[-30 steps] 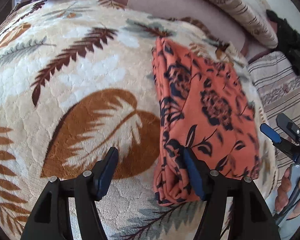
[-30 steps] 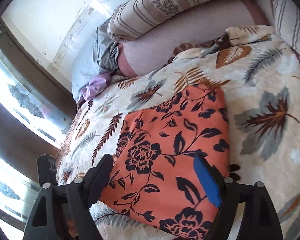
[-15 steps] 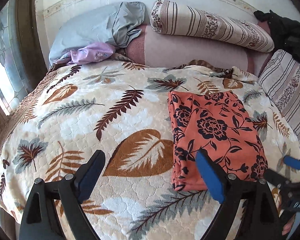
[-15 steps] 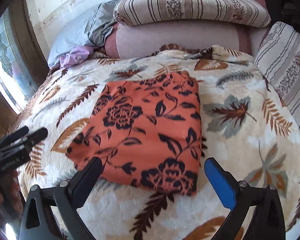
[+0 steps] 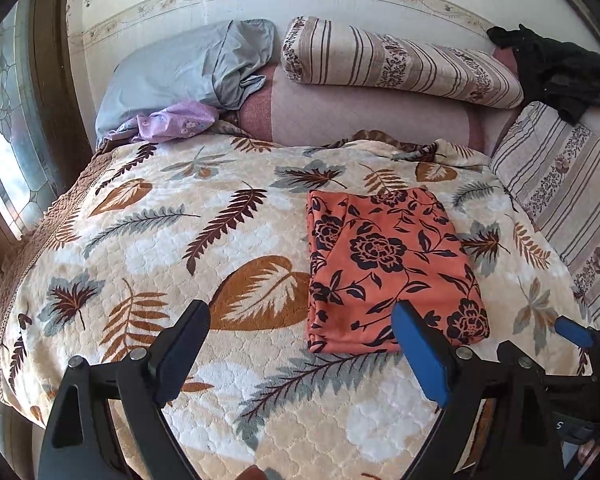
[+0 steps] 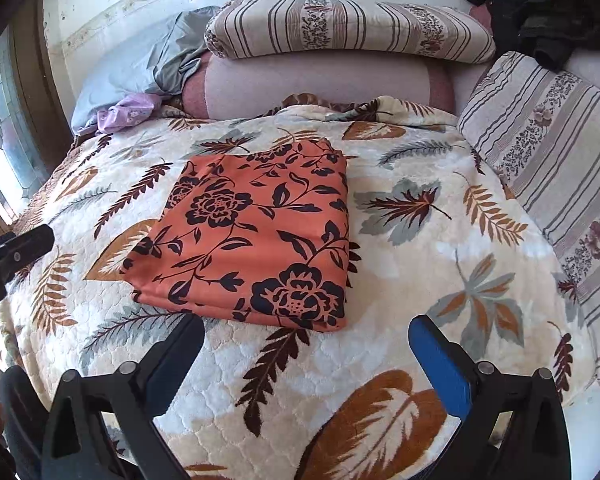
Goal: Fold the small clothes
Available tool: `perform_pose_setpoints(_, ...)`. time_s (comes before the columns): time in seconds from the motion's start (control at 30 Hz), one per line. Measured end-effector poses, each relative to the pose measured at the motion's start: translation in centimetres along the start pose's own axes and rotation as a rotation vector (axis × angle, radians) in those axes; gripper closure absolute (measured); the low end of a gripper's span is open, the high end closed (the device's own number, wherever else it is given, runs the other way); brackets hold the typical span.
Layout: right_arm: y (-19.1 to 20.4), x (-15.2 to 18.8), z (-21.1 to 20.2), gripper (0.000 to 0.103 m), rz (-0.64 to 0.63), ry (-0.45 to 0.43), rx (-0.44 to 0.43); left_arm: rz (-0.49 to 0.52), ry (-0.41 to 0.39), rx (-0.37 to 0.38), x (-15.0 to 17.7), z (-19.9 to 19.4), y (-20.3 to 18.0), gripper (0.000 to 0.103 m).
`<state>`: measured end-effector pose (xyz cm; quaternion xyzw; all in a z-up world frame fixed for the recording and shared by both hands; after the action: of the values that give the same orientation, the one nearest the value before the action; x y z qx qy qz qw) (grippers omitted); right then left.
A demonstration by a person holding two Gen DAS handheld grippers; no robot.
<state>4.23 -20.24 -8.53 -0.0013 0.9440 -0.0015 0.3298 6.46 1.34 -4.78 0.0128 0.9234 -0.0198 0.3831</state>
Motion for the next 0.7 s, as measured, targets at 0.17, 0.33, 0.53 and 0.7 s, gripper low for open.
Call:
perform_pose_setpoints(0.17, 0.1, -0.2, -0.4, 0.000, -0.027, -0.010, 0.018, 0.033, -0.014, -0.024, -0.3, -0.3, -1.1, 0.008)
perform_pose_setpoints(0.33, 0.0, -0.9, -0.5, 0.000, -0.034, -0.018, 0.020, 0.047, -0.004, -0.038, -0.5, 0.2, -1.8, 0.008)
perform_pose_setpoints(0.53, -0.2, -1.6, -0.1, 0.000, -0.046, -0.025, 0.031, 0.054, -0.002, -0.051, -1.0, 1.0, -2.4, 0.008)
perform_pose_setpoints(0.7, -0.3, -2.4, 0.5, 0.000, -0.054, -0.023, 0.036, 0.067, 0.007, -0.037, -1.4, 1.9, -3.1, 0.008)
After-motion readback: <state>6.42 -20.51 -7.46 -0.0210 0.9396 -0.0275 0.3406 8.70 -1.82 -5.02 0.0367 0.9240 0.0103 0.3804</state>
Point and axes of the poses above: each gripper's, at about its wrist camera, not at the fingertips, and z roughly the way its jaws point, y to its left, x to its underside, the point moved 7 cm from there along z, roughly the way its jaws point
